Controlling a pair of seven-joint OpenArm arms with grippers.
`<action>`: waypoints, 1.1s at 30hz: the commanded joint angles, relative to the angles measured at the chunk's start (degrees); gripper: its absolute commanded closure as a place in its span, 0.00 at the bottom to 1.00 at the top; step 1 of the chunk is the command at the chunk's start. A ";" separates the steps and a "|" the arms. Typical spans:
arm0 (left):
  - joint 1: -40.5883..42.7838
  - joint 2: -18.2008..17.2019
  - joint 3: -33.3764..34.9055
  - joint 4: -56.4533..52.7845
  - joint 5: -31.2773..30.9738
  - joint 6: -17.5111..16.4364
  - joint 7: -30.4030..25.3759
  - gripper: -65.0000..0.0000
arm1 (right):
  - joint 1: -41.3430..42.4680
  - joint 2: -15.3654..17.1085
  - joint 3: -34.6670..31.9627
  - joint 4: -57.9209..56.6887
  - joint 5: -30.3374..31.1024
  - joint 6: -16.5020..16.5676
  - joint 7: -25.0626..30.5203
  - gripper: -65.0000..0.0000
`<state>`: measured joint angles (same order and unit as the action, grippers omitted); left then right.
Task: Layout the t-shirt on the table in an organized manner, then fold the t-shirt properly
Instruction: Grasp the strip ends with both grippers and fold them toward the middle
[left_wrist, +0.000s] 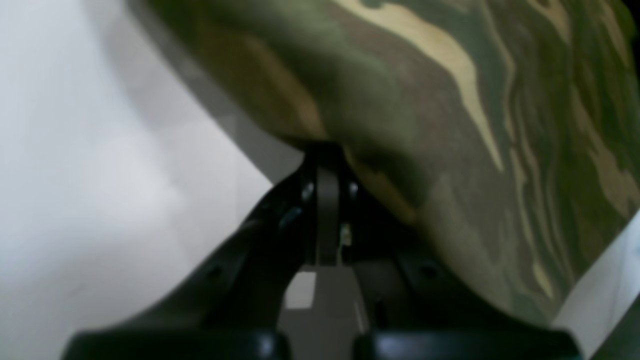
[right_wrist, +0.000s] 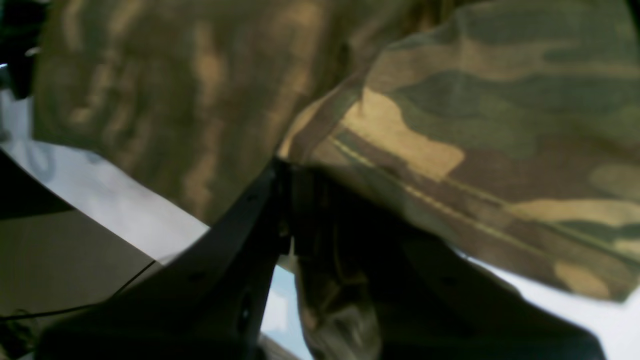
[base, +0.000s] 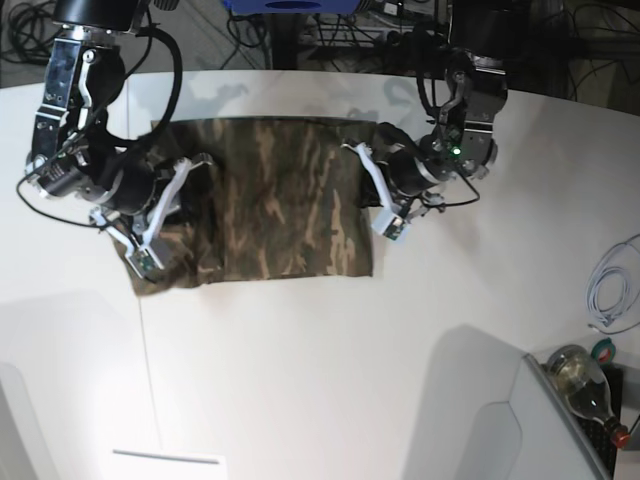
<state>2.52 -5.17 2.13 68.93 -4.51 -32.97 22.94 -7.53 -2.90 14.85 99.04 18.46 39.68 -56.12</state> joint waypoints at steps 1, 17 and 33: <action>-1.07 0.73 0.55 0.57 -0.28 -0.48 -0.83 1.00 | 0.63 -0.31 -1.09 1.31 1.28 0.32 1.13 0.98; -1.51 1.96 0.73 0.66 -0.28 -0.48 -0.83 1.00 | 4.15 -1.02 -13.66 -9.07 1.19 -4.47 5.08 0.98; -1.34 1.78 0.64 0.83 -0.28 -0.48 -0.83 1.00 | 5.73 -0.93 -17.71 -13.64 1.19 -10.71 6.76 0.94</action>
<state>1.78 -3.33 2.83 68.73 -3.90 -32.99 23.31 -2.46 -3.64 -2.59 84.62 18.65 28.97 -50.33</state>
